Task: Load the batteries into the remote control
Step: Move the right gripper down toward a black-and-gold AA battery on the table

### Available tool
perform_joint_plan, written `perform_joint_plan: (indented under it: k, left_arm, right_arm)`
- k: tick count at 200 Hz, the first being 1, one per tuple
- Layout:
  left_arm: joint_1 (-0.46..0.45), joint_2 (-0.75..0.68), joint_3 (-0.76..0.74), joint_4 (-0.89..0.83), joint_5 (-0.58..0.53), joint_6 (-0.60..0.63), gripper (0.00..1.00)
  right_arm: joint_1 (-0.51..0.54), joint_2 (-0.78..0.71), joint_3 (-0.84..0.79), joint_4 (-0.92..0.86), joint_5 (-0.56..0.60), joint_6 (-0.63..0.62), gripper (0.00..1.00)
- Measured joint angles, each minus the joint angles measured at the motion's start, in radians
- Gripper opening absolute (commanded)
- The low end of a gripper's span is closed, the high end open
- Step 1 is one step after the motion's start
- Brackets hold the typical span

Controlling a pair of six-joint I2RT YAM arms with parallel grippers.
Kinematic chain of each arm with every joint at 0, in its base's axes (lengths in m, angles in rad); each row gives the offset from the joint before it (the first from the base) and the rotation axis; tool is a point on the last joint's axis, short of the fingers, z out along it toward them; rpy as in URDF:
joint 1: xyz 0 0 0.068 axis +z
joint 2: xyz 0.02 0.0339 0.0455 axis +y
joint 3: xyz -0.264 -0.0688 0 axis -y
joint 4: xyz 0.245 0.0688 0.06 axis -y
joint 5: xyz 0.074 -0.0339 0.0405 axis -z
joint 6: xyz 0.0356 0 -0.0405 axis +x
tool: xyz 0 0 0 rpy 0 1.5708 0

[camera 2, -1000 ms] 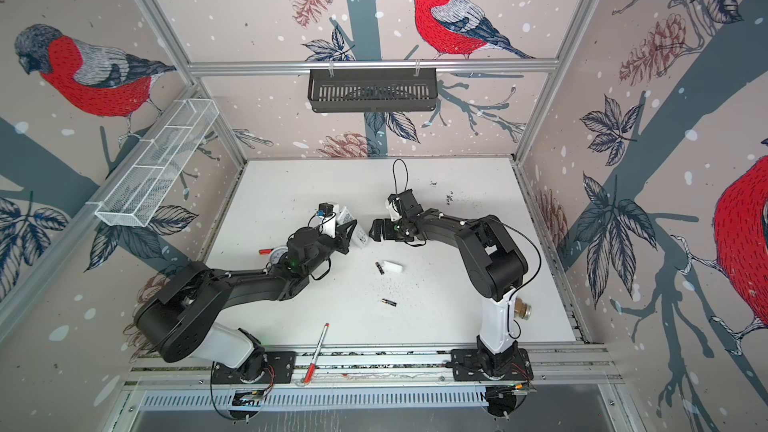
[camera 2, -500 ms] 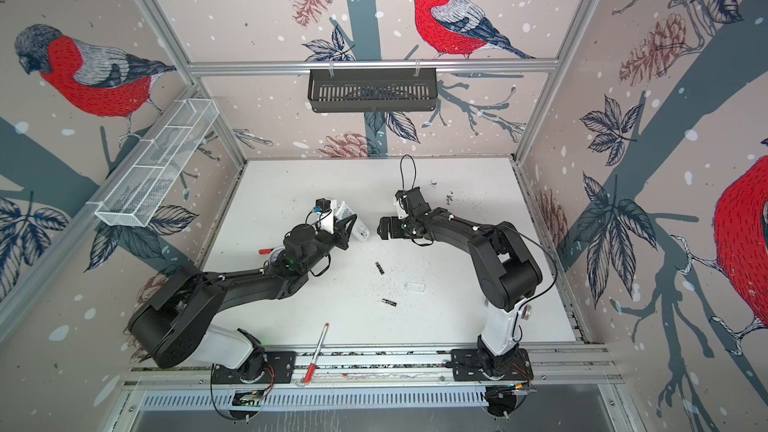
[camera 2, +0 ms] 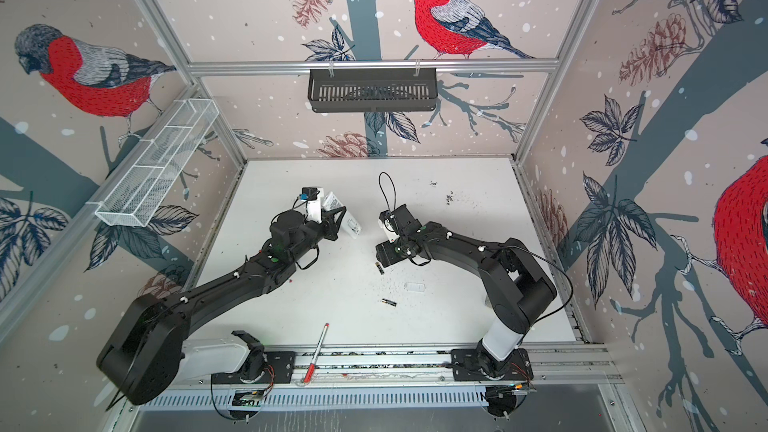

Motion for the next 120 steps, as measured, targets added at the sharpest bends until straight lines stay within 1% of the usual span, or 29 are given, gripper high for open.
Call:
perform_joint_plan:
  k: [20, 53, 76, 100, 120]
  left_arm:
    - [0.012, -0.048, -0.032, -0.026, 0.000, -0.014, 0.00]
    - [0.027, -0.096, -0.056, -0.061, 0.004, -0.030, 0.00]
    - [0.034, -0.117, -0.056, -0.077, 0.015, -0.035, 0.00]
    - [0.037, -0.136, -0.066, -0.087, 0.019, -0.038, 0.00]
    - [0.038, -0.140, -0.074, -0.088, 0.022, -0.043, 0.00]
  right_arm:
    - [0.034, -0.006, 0.000, -0.029, 0.013, -0.002, 0.67]
    - [0.076, -0.002, 0.011, -0.079, 0.048, -0.001, 0.64]
    - [0.113, -0.010, 0.000, -0.104, 0.058, -0.002, 0.64]
    - [0.161, -0.054, -0.031, -0.137, 0.058, -0.019, 0.64]
    - [0.178, -0.080, -0.046, -0.168, 0.058, -0.019, 0.65]
